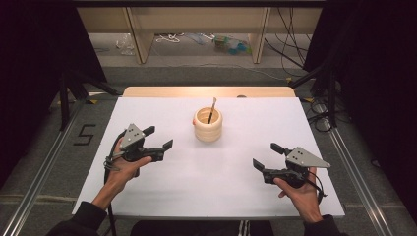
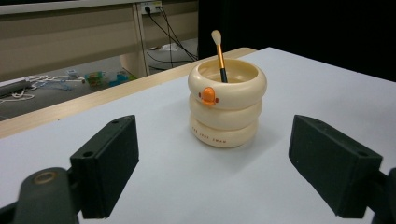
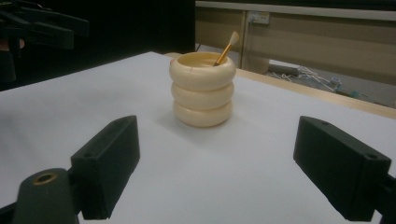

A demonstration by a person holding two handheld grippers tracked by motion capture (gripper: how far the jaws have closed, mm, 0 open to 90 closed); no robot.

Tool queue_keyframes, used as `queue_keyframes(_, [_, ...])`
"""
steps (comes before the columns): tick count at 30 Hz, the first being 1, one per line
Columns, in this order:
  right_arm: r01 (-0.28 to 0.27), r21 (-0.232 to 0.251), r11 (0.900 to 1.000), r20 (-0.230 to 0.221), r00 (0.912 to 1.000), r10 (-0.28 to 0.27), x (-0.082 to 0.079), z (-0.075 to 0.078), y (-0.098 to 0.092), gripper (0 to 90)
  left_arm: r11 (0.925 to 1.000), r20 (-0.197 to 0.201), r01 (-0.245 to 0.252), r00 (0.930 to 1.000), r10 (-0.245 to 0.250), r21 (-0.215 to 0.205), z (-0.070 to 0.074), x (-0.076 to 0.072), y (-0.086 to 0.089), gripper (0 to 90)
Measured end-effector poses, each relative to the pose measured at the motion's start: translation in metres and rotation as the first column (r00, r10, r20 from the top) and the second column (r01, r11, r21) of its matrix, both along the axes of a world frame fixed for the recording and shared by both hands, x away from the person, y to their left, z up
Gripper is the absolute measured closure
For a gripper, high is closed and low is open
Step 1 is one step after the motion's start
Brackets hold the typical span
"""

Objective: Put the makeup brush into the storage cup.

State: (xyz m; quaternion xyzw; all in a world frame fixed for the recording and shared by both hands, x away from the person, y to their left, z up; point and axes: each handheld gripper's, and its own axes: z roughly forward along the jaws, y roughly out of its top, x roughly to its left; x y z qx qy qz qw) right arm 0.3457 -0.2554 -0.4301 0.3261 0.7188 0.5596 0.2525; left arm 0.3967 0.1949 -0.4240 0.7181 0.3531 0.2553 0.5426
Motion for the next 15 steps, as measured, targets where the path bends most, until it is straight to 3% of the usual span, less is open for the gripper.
queue_keyframes(15, [-0.006, -0.005, 1.0, -0.006, 1.0, 0.006, 0.0, 0.0, 0.001, 15.4, 0.9993, 0.015, 0.013, 0.9998, -0.013, -0.035, -0.006, -0.014, 0.013, 15.7])
